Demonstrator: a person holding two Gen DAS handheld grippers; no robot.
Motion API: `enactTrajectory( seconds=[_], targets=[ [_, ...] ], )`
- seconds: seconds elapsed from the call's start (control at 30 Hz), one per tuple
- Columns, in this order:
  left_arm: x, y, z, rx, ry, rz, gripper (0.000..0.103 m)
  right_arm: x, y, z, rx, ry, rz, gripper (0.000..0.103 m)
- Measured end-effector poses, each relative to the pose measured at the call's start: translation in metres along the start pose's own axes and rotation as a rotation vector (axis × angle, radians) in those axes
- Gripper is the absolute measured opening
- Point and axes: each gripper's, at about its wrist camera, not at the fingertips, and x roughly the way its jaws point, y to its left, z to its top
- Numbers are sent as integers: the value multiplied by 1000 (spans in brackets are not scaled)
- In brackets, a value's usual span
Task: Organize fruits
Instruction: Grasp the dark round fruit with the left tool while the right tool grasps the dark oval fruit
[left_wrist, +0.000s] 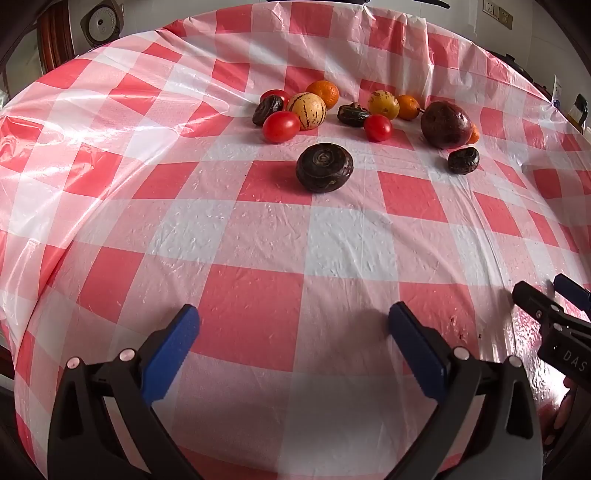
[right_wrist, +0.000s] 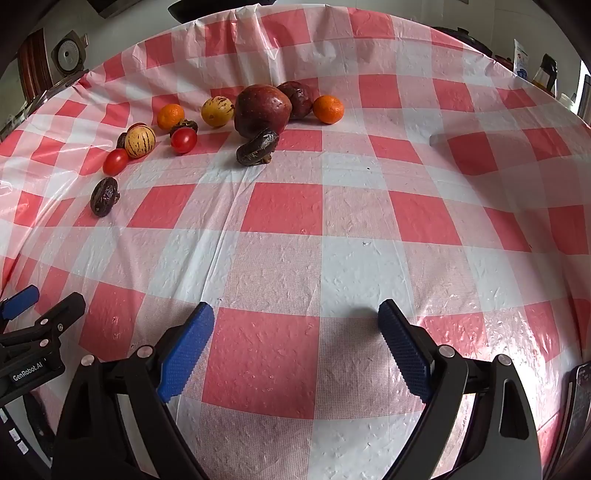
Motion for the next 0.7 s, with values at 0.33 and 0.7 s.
enactTrajectory(
  seconds=[0.33,0.7],
  targets=[
    [14,11,37,-20,-15,-16,102,9,-1,36,-44,-58,13,87],
    [63,-7,97,36,-6,-26,77,51,-8,93,29,-64,122,80]
  ],
)
